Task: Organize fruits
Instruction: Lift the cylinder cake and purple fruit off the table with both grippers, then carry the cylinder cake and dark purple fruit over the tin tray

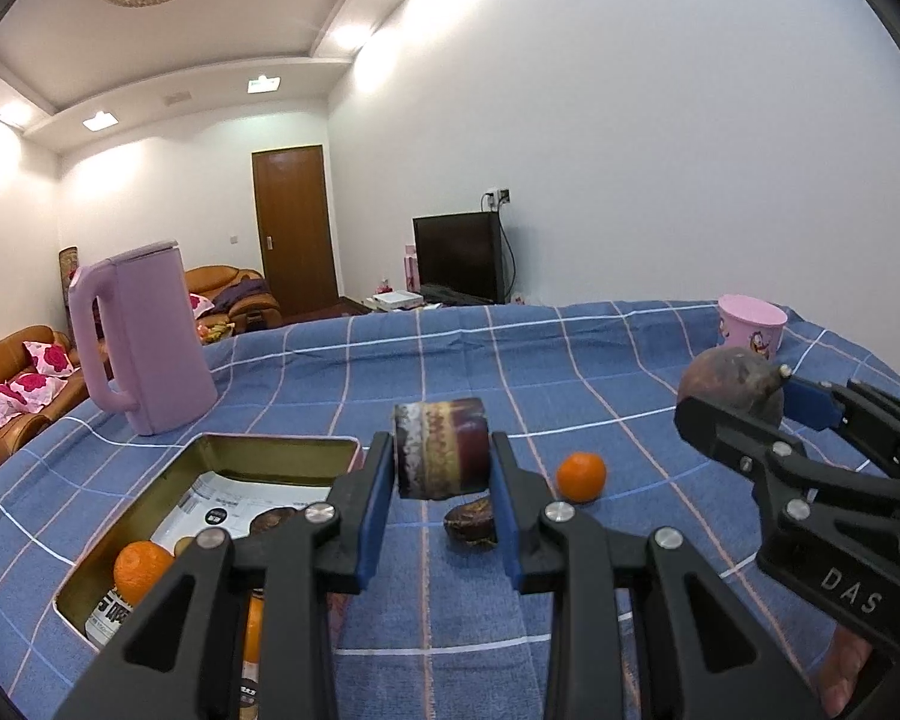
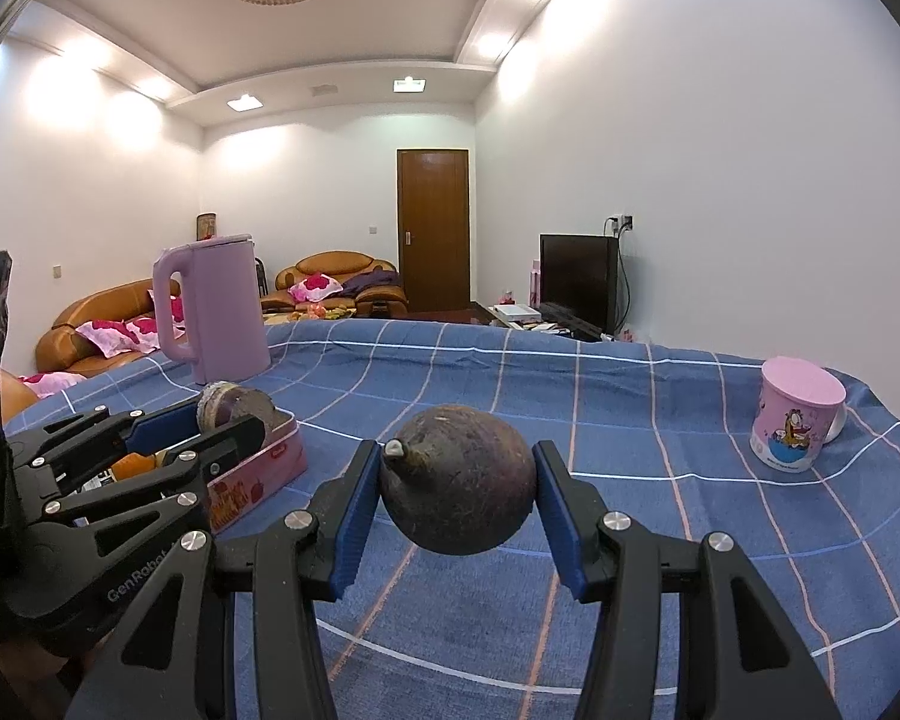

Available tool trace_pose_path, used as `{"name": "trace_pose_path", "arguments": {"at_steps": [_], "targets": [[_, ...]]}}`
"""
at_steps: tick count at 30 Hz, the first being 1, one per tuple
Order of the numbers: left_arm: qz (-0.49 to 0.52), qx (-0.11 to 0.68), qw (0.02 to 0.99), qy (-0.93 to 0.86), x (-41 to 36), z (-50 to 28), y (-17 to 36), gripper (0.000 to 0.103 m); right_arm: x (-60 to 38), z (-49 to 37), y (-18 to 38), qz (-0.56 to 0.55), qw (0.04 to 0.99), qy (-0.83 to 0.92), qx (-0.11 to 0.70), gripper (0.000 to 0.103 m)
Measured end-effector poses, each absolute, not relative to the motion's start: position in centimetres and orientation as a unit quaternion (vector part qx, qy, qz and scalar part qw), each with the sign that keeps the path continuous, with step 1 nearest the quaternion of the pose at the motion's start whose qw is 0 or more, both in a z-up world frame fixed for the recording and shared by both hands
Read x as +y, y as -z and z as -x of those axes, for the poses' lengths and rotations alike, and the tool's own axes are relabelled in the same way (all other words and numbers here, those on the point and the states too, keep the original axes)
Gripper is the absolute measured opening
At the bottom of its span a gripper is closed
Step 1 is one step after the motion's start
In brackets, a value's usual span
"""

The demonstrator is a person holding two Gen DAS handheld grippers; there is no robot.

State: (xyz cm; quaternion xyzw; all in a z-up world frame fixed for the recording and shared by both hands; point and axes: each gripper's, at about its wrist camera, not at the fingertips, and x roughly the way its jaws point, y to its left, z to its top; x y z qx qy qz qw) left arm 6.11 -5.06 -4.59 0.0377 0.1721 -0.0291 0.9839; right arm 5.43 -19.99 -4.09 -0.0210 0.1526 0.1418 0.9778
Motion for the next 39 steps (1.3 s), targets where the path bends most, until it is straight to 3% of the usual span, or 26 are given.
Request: {"name": "trace_pose_path", "arguments": {"at_steps": [16, 39], "targets": [[-0.035, 0.127, 0.991, 0.017, -4.7, -4.4, 4.1, 0.033, -19.8, -4.6, 3.8, 0.028, 0.98, -0.139, 0.14, 0.052], [-0.029, 0.177, 0.984, -0.016, -0.9, -5.7, 4.3, 0.033, -15.1, -6.9, 3.2, 0.045, 0.968, -0.183, 0.167, 0.053]]}}
